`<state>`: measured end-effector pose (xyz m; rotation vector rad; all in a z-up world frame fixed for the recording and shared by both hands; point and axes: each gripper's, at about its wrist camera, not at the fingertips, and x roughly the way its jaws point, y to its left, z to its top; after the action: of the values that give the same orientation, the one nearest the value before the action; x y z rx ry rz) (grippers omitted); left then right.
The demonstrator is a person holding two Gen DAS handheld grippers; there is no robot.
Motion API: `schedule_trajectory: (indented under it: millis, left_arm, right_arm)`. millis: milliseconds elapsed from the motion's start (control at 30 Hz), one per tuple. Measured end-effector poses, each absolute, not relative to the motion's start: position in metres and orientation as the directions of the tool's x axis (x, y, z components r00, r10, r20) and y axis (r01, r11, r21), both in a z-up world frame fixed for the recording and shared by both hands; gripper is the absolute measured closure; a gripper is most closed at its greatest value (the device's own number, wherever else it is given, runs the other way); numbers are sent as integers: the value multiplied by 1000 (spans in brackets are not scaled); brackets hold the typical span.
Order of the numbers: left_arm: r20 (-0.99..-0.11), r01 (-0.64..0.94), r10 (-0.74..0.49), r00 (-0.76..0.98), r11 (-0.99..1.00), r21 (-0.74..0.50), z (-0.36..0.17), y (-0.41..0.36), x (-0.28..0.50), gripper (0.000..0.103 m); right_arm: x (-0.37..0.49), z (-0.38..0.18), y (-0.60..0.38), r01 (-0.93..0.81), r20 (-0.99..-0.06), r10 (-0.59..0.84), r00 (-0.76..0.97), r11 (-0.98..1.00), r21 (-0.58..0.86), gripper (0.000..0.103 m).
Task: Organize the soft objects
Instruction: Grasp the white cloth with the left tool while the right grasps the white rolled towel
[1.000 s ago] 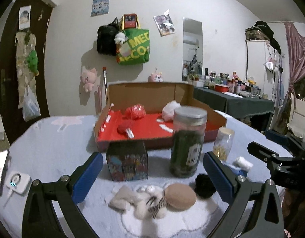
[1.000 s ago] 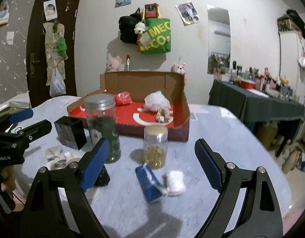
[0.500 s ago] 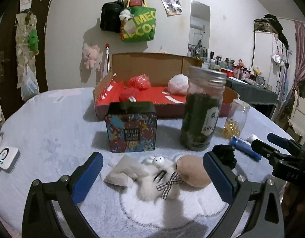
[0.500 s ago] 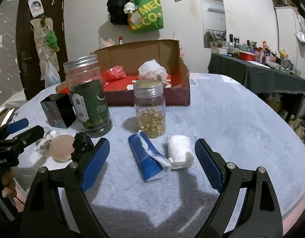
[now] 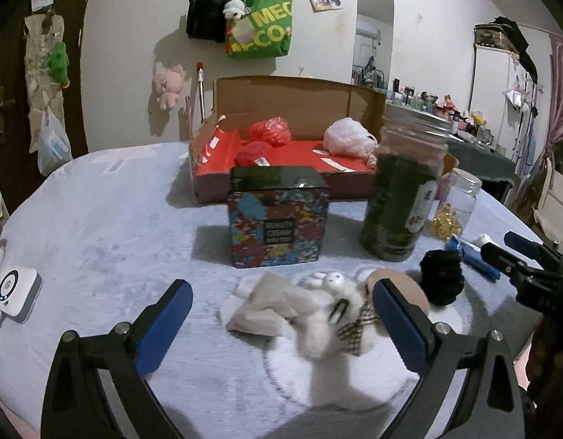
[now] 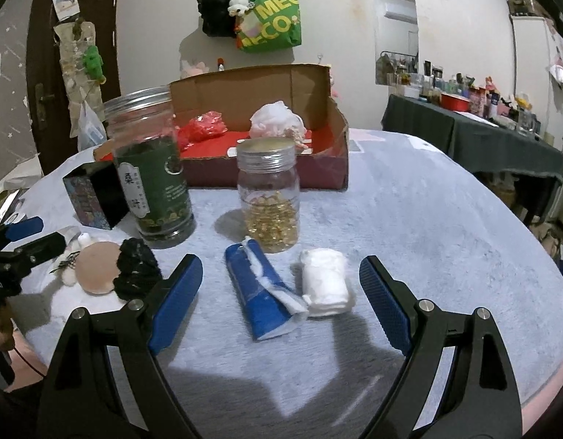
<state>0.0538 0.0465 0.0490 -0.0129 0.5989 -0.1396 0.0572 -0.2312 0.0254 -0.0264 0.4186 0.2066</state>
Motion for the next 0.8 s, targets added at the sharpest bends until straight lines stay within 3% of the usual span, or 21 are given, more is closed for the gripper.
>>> schedule_trajectory:
  millis: [467,667,733,800]
  left_arm:
    - [-624,141,-141,768,989,-50,38,66,66,18]
    - [-630,161,-162,760,985,-59,37,67,70,28]
    - [-634,186,-194,749,979,-80,36,67,72,43]
    - [-636,211,-224,738,972,-98,35,66,73,69]
  right_arm:
    - [72,29,-267,-178,-433,212,876,977,119,16]
    - [79,25,-276,-169,-461,230,857,971,170,36]
    - [85,20,-277,-172,-493,239,837,969,178,49]
    - [87,17,-279,-179,-505,255,825,964,195,72]
